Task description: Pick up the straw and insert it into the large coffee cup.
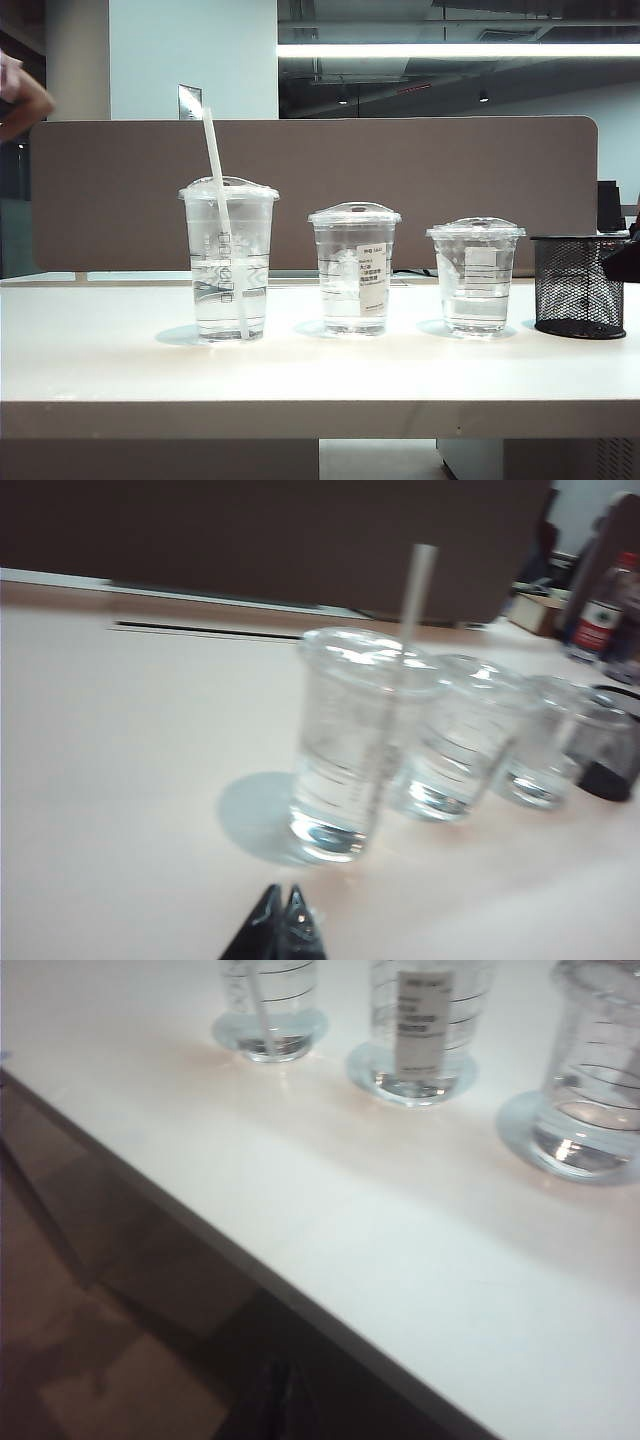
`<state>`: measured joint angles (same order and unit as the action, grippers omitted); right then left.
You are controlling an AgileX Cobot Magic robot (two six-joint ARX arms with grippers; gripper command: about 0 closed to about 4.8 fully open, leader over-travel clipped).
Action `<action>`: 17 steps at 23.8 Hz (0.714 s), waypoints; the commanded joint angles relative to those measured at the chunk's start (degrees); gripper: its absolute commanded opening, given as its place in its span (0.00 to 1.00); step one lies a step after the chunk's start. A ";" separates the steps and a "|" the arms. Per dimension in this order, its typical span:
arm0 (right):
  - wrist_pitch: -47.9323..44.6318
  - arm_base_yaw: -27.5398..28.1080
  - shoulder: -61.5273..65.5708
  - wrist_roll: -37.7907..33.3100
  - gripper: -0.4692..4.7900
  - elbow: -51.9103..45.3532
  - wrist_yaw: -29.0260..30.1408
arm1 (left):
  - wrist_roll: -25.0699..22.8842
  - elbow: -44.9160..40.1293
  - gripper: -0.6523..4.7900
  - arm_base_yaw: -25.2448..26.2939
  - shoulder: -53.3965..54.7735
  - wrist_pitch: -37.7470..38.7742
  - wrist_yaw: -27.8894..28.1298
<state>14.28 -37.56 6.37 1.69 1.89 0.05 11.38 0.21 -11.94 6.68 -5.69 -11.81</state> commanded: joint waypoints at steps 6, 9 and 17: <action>0.74 19.54 -5.90 -0.20 0.08 0.15 0.07 | -0.24 0.31 0.11 7.50 -6.45 1.53 0.42; 0.13 28.61 -6.36 -0.20 0.08 0.24 -0.09 | -0.24 0.31 0.11 8.70 -6.27 0.96 0.39; -2.16 35.67 -6.36 -0.20 0.08 -0.83 -0.09 | -0.24 0.31 0.11 9.09 -6.27 0.94 0.17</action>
<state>12.95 -1.74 0.08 1.69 1.37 0.01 11.38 0.32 -2.94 0.38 -4.03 -11.38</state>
